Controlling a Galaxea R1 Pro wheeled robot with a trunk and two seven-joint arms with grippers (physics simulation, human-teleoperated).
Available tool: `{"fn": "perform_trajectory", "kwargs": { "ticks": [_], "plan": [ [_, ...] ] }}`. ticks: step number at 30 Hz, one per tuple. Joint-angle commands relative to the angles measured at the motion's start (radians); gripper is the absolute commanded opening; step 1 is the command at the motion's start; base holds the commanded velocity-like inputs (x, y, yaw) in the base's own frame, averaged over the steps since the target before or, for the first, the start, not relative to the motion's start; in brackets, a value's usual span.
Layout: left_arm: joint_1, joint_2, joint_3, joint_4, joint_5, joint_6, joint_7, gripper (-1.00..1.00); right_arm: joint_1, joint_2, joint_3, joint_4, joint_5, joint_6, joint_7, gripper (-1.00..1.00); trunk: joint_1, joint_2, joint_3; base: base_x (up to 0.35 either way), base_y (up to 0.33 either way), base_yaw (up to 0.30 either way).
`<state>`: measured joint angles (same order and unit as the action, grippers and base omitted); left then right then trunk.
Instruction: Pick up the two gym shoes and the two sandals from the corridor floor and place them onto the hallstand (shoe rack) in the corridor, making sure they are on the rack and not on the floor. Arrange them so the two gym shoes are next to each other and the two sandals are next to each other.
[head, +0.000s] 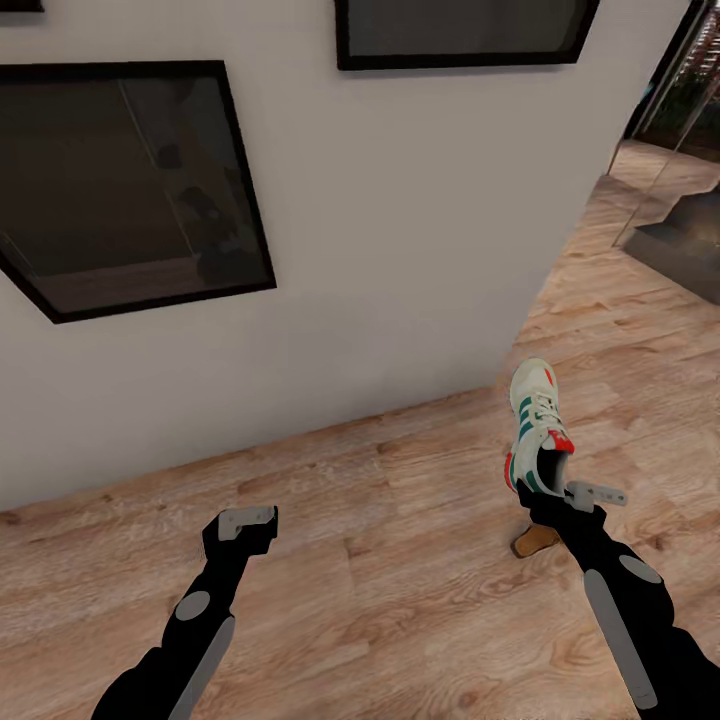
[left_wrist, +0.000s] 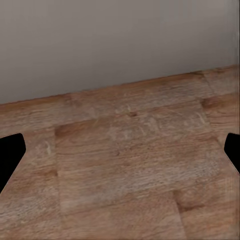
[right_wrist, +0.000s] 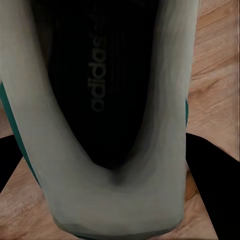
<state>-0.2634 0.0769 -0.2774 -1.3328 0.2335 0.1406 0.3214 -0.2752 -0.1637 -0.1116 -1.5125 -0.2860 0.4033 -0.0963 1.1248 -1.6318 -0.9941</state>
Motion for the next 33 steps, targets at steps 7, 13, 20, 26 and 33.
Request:
{"fn": "perform_trajectory", "kwargs": {
  "ticks": [7,13,20,26,33],
  "plan": [
    [0.000,0.001,-0.003,-0.002,0.007,0.004,0.008,1.00,0.000,0.000,0.001,-0.002,-0.010,0.004,-0.008,-1.00,0.000,0.000,0.007,0.000,0.000,-0.237],
    [0.000,0.001,-0.003,-0.002,0.007,0.004,0.008,1.00,0.000,0.000,0.001,-0.002,-0.010,0.004,-0.008,-1.00,0.000,0.000,0.014,0.044,0.039,-0.237],
    [0.000,0.001,-0.003,-0.002,0.007,0.004,0.008,1.00,0.000,0.000,0.001,-0.002,-0.010,0.004,-0.008,-1.00,0.000,0.000,0.023,0.192,0.167,-0.237],
    [0.000,0.001,-0.003,-0.002,0.007,0.004,0.008,1.00,0.000,0.000,0.001,-0.002,-0.010,0.004,-0.008,-1.00,0.000,0.000,0.030,0.245,0.214,-0.237],
    [0.000,0.001,-0.003,-0.001,0.007,0.004,0.009,1.00,0.000,0.000,0.001,-0.002,-0.010,0.004,-0.008,-1.00,0.000,0.000,0.038,0.215,0.184,-0.237]
  ]
}}
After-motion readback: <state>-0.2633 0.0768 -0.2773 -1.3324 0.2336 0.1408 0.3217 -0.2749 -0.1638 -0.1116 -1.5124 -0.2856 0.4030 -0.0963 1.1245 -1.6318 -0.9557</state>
